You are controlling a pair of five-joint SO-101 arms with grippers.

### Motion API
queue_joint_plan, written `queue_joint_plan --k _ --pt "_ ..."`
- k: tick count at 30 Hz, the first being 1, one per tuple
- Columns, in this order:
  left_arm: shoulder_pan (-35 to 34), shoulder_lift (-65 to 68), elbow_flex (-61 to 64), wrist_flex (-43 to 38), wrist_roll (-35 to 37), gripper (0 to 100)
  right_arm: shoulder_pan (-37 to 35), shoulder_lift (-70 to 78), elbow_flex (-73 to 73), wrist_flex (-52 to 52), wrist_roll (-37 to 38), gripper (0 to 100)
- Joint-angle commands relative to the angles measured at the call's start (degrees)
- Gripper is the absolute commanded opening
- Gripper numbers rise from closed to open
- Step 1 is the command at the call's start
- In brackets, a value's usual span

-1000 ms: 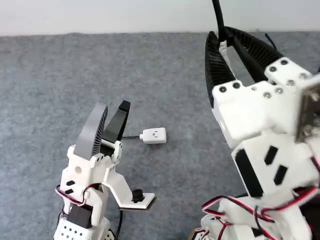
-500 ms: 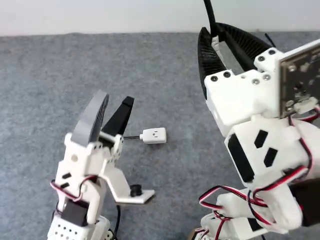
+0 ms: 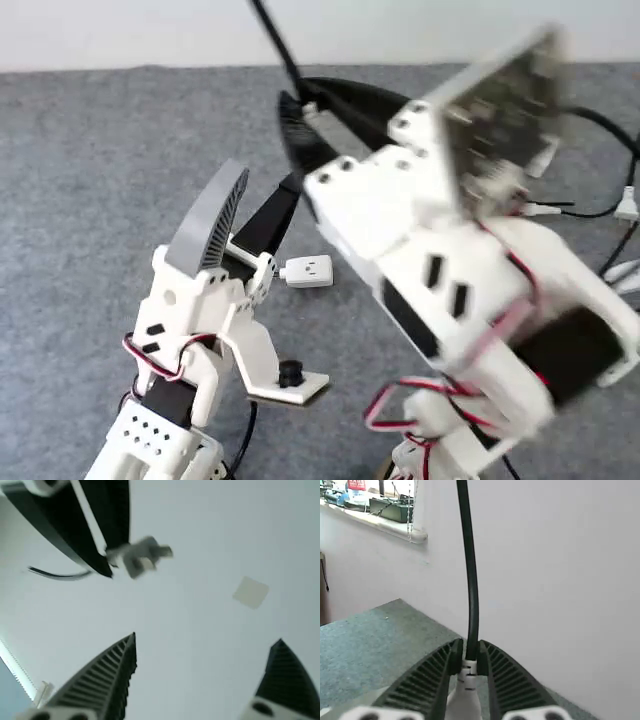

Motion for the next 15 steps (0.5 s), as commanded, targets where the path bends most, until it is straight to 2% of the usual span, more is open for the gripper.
queue_joint_plan --k 1,9,15 --pt "0.44 0.26 -3.03 -3.25 -1.58 40 -0.75 1.36 1.05 -4.88 -0.79 0.8" --pt "1.85 -0.09 -0.57 -3.25 -4.57 40 -1.8 4.09 1.32 -8.75 -0.7 0.8" --pt "5.54 -0.09 -0.57 -3.25 -8.18 40 -4.44 6.11 1.32 -9.71 -0.7 0.8"
